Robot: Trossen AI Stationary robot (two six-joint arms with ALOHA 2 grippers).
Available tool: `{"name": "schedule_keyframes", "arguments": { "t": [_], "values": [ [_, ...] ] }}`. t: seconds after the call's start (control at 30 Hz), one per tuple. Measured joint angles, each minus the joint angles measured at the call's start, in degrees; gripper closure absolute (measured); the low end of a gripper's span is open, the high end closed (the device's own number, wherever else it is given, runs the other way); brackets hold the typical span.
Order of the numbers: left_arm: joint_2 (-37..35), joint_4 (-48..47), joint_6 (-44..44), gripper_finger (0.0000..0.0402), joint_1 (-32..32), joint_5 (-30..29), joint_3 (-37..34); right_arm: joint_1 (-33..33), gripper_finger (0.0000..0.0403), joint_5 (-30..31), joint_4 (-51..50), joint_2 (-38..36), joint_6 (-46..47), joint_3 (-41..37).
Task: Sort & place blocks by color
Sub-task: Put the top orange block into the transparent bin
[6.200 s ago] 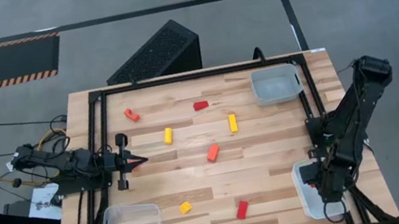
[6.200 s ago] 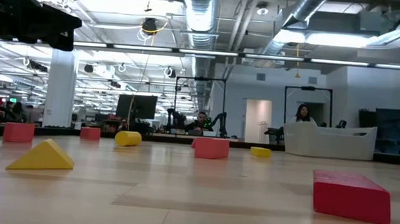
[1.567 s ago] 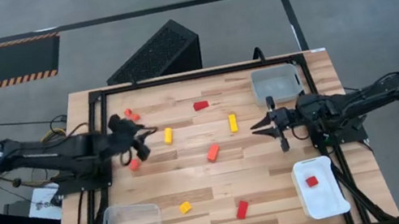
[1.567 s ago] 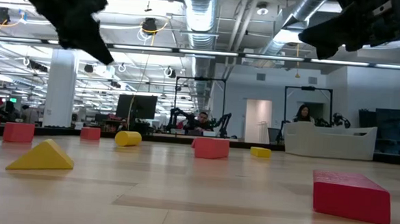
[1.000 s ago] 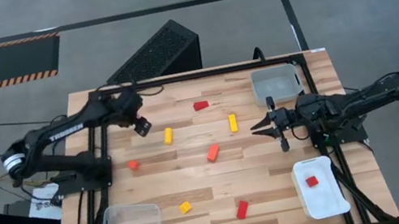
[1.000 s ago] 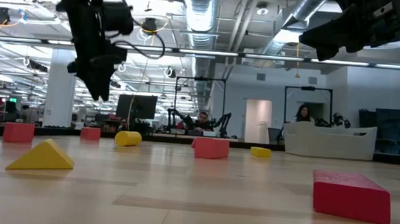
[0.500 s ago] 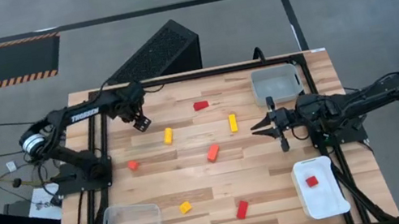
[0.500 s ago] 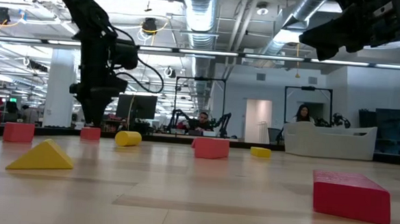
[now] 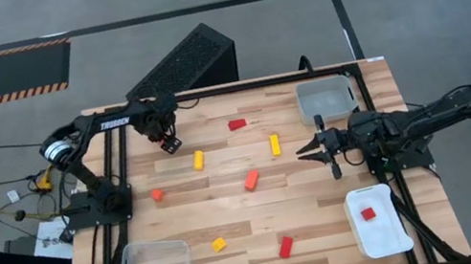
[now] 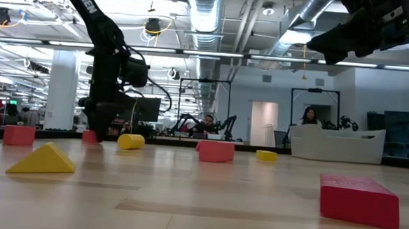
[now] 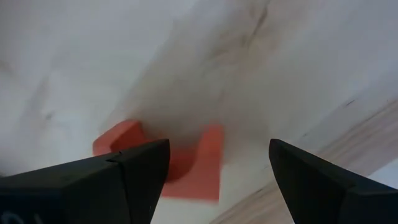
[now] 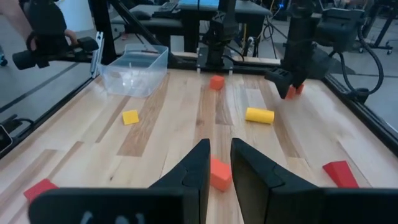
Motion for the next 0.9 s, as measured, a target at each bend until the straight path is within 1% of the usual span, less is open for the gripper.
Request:
{"name": "schedule_keyframes", "arguments": {
  "t": [0.13,0.23,0.33,0.5,0.53,0.7,0.77,0.83,0.9],
  "values": [
    [1.33,-0.12,0.93,0.0147,0.59,1.15,0.24,0.00,0.0316,0.01,-0.31,0.00,0.03,0.00],
    [1.55,-0.13,0.97,0.0180,0.53,1.31,0.25,0.00,0.0316,0.02,-0.43,0.00,0.05,0.00],
    [1.62,-0.26,1.07,0.0240,0.50,2.19,0.24,0.00,0.0316,0.03,-0.77,0.01,0.14,0.00],
    [1.66,-0.51,1.75,0.0371,0.43,3.85,0.15,0.00,0.0316,0.09,-0.76,0.00,0.14,0.00],
    [1.64,-0.55,1.91,0.0384,0.51,4.23,0.15,0.00,0.0316,0.11,-0.76,0.00,0.14,0.00],
    [1.49,-1.63,2.57,0.0392,-0.38,2.92,0.60,0.00,0.0316,0.11,-0.74,0.00,0.16,0.00],
    [1.21,-5.03,2.07,0.0395,-1.23,0.75,1.11,0.00,0.0316,0.11,-0.74,0.00,0.37,0.00],
    [-0.62,-6.49,1.52,0.0397,-2.47,-0.33,2.28,0.00,0.0316,0.11,-0.73,0.00,0.39,0.00],
    [-3.29,-7.75,0.74,0.0397,-4.28,-0.22,3.41,0.00,0.0316,0.11,-0.62,0.00,0.42,0.00]
  ]
}}
